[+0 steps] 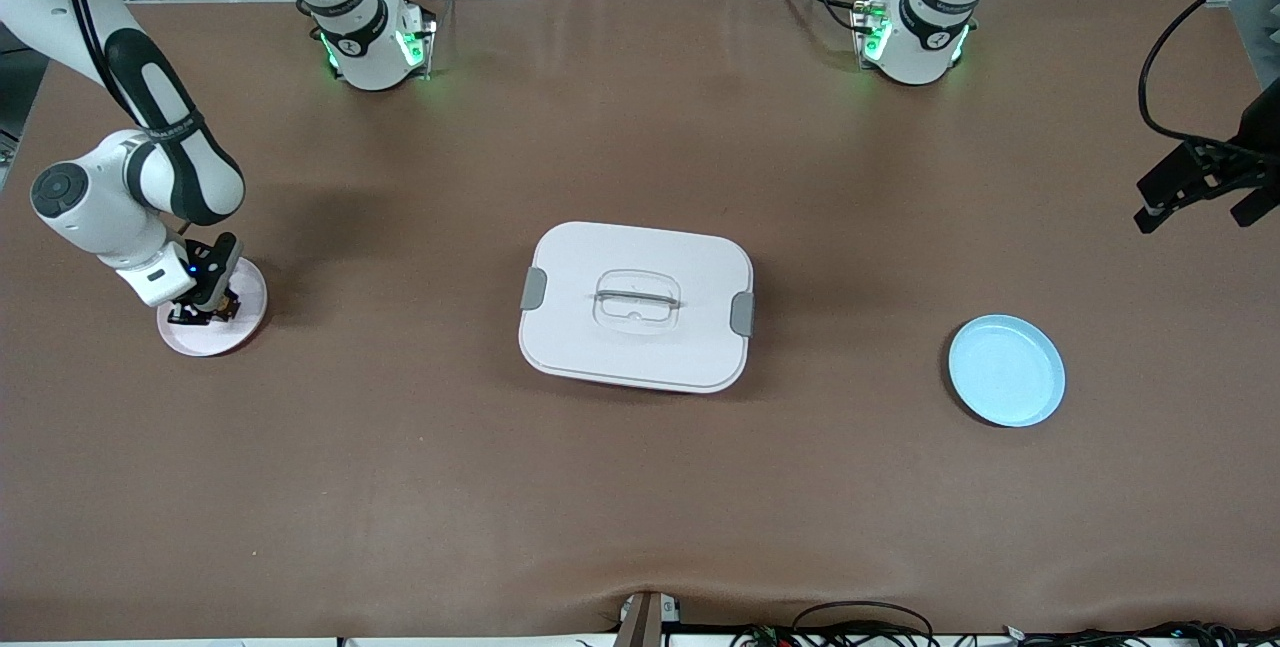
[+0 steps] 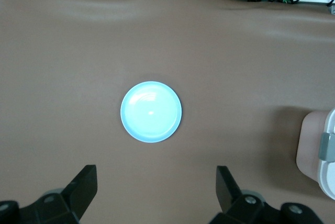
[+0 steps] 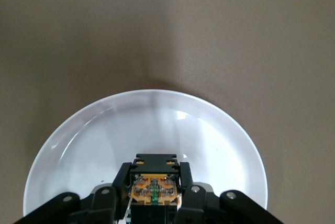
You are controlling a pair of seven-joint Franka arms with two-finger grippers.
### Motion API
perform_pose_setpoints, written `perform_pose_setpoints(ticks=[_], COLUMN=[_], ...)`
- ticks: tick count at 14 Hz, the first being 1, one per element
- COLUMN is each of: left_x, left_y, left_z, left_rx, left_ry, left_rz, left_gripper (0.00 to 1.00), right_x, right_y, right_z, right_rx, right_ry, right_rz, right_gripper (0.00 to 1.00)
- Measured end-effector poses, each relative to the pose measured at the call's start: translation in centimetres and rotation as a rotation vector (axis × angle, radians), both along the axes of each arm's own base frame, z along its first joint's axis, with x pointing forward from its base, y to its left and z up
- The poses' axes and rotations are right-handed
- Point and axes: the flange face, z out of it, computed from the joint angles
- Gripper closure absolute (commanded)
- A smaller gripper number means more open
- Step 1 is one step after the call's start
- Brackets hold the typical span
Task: Transfer orange switch to right arm and place
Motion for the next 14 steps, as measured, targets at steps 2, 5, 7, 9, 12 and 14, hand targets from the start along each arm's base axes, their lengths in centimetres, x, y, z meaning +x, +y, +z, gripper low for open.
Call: perform_pose_setpoints(ticks=[2, 5, 7, 9, 12, 14], left_x=[-0.2, -0.2, -0.2, -0.3, -0.9, -1.4], left_y=[0.0, -0.6, -1.0, -1.2, -2.4, -2.8], left_z=[0.2, 0.3, 0.7, 0.9, 0.5, 0.0], left_rx=[0.000, 0.000, 0.000, 0.000, 0.000, -0.007], left_ry=[-0.001, -0.002, -0.012, -0.004, 0.052, 0.104], left_rz=[0.000, -0.010, -0.017, -0.020, -0.037, -0.041], left_gripper=[0.00, 0.00, 0.00, 0.00, 0.00, 0.00], right_x=[0.0, 0.0, 0.1, 0.3, 0.8, 1.2], right_y=[0.1, 0.1, 0.1, 0.0, -0.2, -0.1], right_z=[0.0, 0.0, 0.0, 0.2, 0.6, 0.8], right_rx=[0.000, 0.000, 0.000, -0.002, -0.007, -0.006], right_ry=[0.000, 0.000, -0.001, -0.006, -0.018, -0.021], right_rz=[0.003, 0.007, 0.008, 0.008, 0.008, 0.011], right_gripper=[1.00, 1.00, 0.01, 0.00, 0.00, 0.00])
